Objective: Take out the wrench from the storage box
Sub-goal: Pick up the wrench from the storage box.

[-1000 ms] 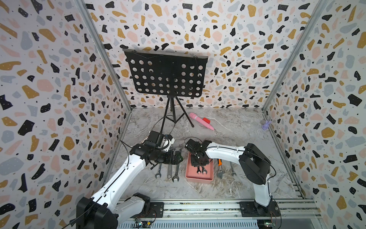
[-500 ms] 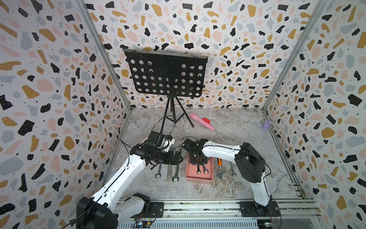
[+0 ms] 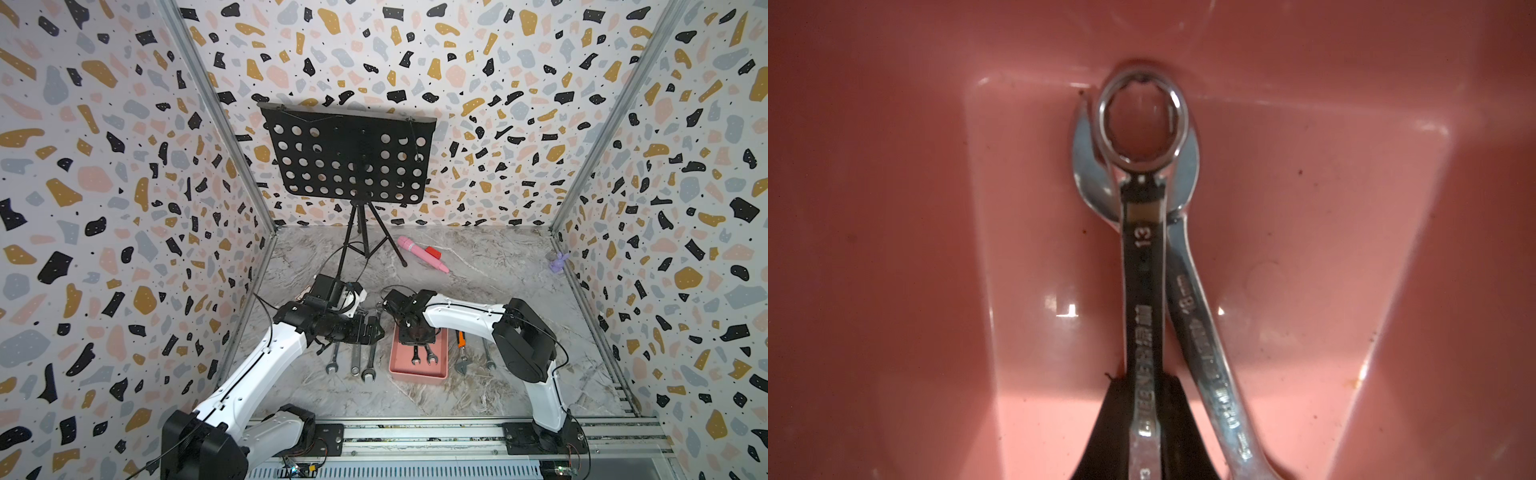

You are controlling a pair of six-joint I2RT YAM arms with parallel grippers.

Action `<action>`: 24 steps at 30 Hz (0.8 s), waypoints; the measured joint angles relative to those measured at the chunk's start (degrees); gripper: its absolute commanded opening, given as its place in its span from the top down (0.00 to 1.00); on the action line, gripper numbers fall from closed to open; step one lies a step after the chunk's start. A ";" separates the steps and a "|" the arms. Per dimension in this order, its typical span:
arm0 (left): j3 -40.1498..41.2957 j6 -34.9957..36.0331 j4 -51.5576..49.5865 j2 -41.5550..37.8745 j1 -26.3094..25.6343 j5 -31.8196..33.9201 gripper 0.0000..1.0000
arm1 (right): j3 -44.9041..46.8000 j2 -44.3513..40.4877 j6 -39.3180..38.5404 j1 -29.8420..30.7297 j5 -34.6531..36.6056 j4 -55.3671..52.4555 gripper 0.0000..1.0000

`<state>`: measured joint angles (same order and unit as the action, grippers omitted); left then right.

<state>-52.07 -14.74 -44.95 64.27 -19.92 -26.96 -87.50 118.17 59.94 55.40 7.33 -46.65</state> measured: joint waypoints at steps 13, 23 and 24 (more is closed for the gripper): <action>-0.04 0.00 0.00 1.88 0.00 -0.20 0.00 | 0.00 -9.38 -0.15 -0.15 3.54 -2.84 1.00; -1.25 -1.55 1.29 3.37 0.00 -2.69 0.01 | 1.42 -18.08 -2.97 -0.90 6.73 -4.55 1.00; -1.25 -2.01 1.66 3.41 0.00 -2.95 0.01 | 1.92 -19.63 -3.74 -1.31 6.78 -4.79 1.00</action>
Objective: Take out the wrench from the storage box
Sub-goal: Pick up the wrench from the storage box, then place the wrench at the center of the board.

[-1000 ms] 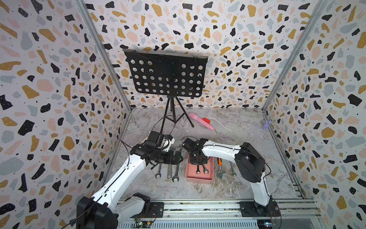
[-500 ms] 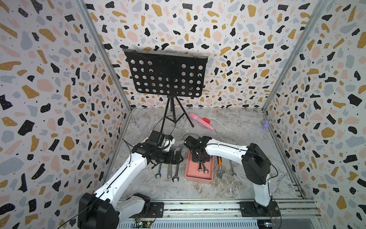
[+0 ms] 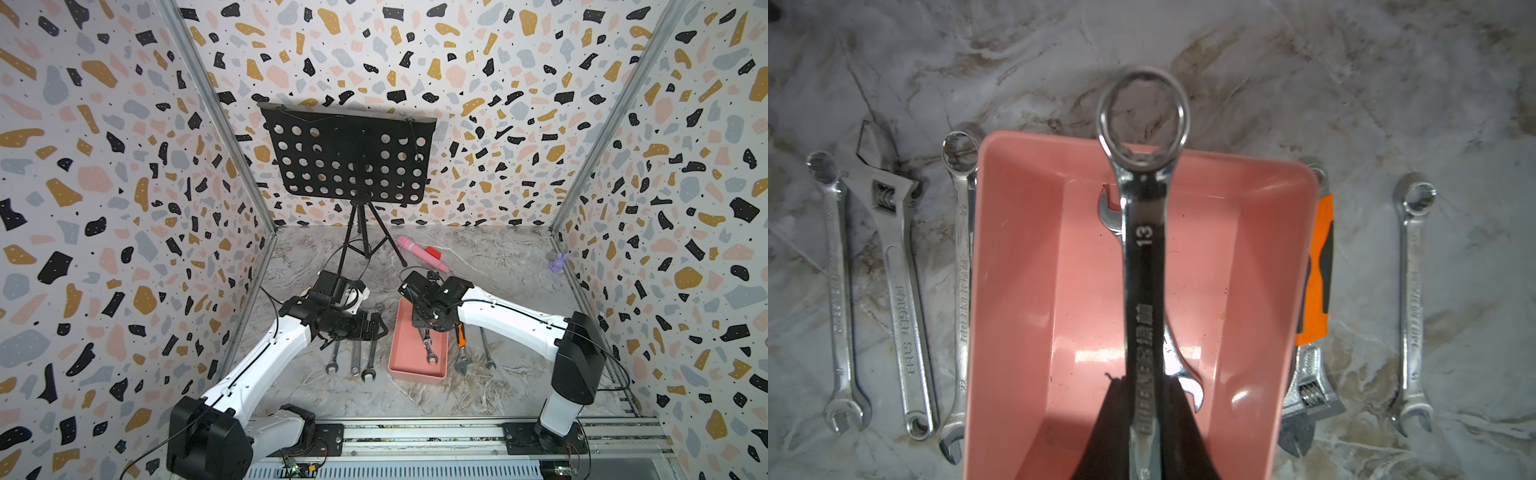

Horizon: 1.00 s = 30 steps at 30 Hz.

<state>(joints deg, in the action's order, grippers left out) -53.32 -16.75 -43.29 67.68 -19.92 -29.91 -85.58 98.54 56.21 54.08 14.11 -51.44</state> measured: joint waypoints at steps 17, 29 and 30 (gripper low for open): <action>-0.22 -3.74 3.08 0.55 -1.20 -1.57 0.02 | 23.96 -20.00 -25.09 -22.88 -8.66 -2.27 1.00; -0.22 -3.87 3.08 0.55 -1.25 -1.25 0.01 | 34.93 -12.79 -36.22 -32.15 -11.15 9.11 1.00; -0.22 -3.87 3.08 0.55 -1.25 -1.18 0.01 | 35.23 -11.98 -36.59 -32.70 -11.17 10.03 1.00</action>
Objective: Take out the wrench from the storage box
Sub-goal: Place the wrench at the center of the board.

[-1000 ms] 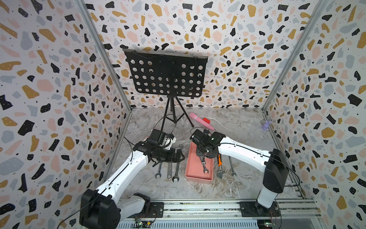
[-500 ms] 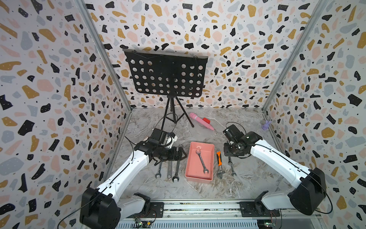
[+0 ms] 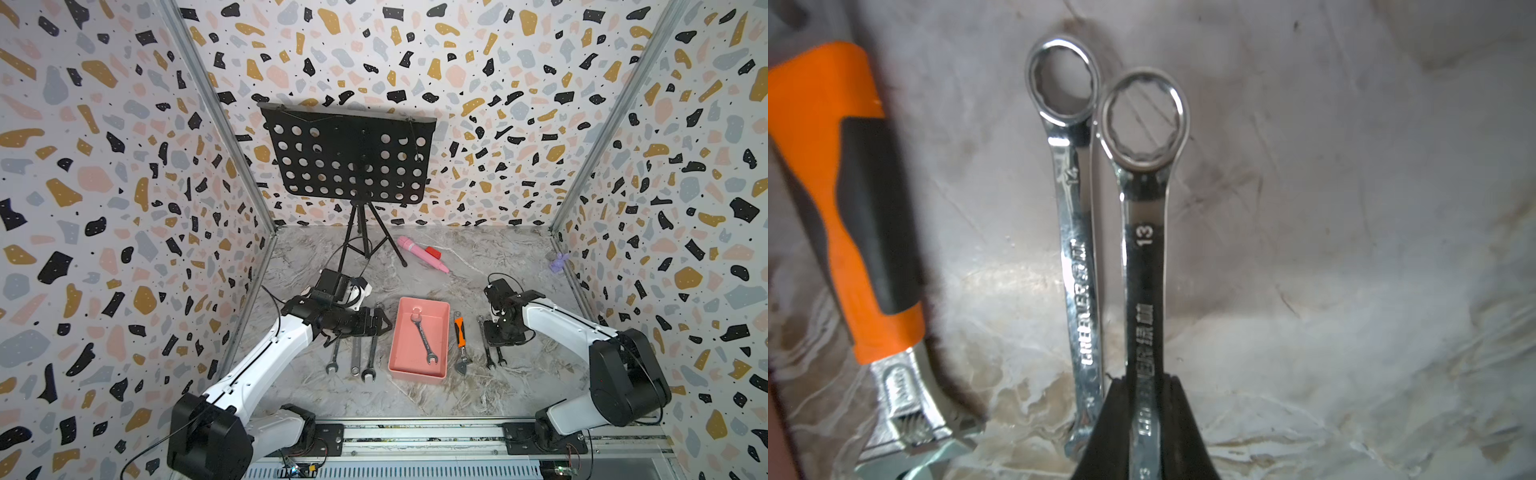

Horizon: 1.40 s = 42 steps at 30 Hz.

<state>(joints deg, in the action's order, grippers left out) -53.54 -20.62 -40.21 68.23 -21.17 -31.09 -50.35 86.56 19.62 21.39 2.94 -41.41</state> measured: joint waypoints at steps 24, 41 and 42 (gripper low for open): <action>0.00 0.31 -0.22 0.20 0.00 0.31 0.01 | -0.70 3.67 -0.63 -4.42 0.50 0.98 0.58; -2.36 2.45 -2.67 1.44 0.00 2.08 0.01 | -21.33 -2.16 12.41 22.58 -3.04 -3.48 0.54; -2.36 2.60 -2.75 1.31 0.02 2.16 0.01 | -22.21 -0.85 13.14 25.05 -2.78 -2.80 0.53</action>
<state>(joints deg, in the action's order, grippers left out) -55.90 -18.02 -42.96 69.54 -21.15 -28.93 -72.55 85.71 32.75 46.44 0.16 -44.21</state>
